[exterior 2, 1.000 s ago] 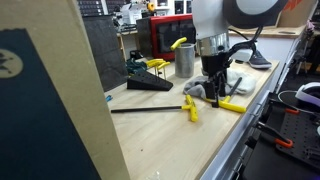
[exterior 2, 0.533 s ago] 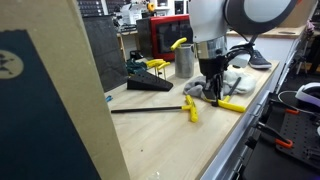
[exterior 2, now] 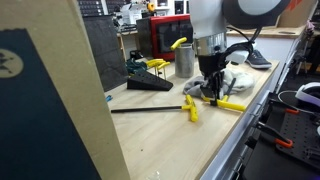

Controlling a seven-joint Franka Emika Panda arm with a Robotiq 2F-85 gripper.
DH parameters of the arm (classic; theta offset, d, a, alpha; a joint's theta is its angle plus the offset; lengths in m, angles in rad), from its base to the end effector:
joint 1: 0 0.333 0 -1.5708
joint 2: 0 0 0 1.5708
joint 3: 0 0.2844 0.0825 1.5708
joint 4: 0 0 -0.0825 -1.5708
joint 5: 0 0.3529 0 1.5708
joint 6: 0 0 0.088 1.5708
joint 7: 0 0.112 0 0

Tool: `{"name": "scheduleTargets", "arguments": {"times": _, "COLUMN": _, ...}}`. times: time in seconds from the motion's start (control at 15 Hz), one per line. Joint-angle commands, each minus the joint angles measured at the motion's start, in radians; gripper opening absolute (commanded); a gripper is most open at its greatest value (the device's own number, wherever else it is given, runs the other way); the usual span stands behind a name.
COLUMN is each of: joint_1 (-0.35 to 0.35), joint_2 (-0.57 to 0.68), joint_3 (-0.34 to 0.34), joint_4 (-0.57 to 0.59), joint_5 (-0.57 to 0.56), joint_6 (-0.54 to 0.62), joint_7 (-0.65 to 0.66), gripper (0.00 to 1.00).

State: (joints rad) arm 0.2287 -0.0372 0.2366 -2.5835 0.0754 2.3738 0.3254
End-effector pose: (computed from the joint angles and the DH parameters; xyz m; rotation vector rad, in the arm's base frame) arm 0.3622 0.1822 0.2485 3.0964 0.1242 -0.2715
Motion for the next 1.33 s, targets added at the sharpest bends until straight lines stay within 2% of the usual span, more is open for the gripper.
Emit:
{"name": "scheduleTargets", "arguments": {"times": 0.0, "joint_1": -0.014, "joint_2": -0.108, "joint_3": -0.035, "joint_4": -0.025, "joint_5": 0.218, "joint_6": -0.009, "joint_7": -0.134, "gripper": 0.06}}
{"name": "scheduleTargets", "arguments": {"times": 0.13, "joint_1": -0.025, "joint_2": -0.159, "joint_3": -0.071, "joint_4": -0.036, "joint_5": 0.343, "joint_6": -0.023, "joint_7": -0.207, "gripper": 0.06}}
{"name": "scheduleTargets", "arguments": {"times": 0.33, "joint_1": -0.045, "joint_2": -0.230, "joint_3": -0.133, "joint_4": -0.050, "joint_5": 0.464, "joint_6": -0.034, "joint_7": -0.263, "gripper": 0.06}}
{"name": "scheduleTargets", "arguments": {"times": 0.6, "joint_1": -0.065, "joint_2": -0.271, "joint_3": -0.174, "joint_4": -0.053, "joint_5": 0.455, "joint_6": -0.058, "joint_7": -0.271, "gripper": 0.06}}
{"name": "scheduleTargets", "arguments": {"times": 0.67, "joint_1": -0.063, "joint_2": -0.264, "joint_3": -0.173, "joint_4": -0.047, "joint_5": 0.445, "joint_6": -0.068, "joint_7": -0.273, "gripper": 0.42}}
{"name": "scheduleTargets", "arguments": {"times": 0.73, "joint_1": -0.057, "joint_2": -0.247, "joint_3": -0.166, "joint_4": -0.038, "joint_5": 0.437, "joint_6": -0.078, "joint_7": -0.277, "gripper": 0.53}}
{"name": "scheduleTargets", "arguments": {"times": 0.87, "joint_1": -0.046, "joint_2": -0.207, "joint_3": -0.147, "joint_4": -0.018, "joint_5": 0.424, "joint_6": -0.097, "joint_7": -0.275, "gripper": 0.65}}
{"name": "scheduleTargets", "arguments": {"times": 1.13, "joint_1": -0.036, "joint_2": -0.148, "joint_3": -0.110, "joint_4": 0.014, "joint_5": 0.392, "joint_6": -0.145, "joint_7": -0.240, "gripper": 0.96}}
{"name": "scheduleTargets", "arguments": {"times": 1.2, "joint_1": -0.037, "joint_2": -0.136, "joint_3": -0.100, "joint_4": 0.023, "joint_5": 0.368, "joint_6": -0.155, "joint_7": -0.233, "gripper": 1.00}}
{"name": "scheduleTargets", "arguments": {"times": 1.27, "joint_1": -0.040, "joint_2": -0.127, "joint_3": -0.092, "joint_4": 0.031, "joint_5": 0.340, "joint_6": -0.166, "joint_7": -0.229, "gripper": 1.00}}
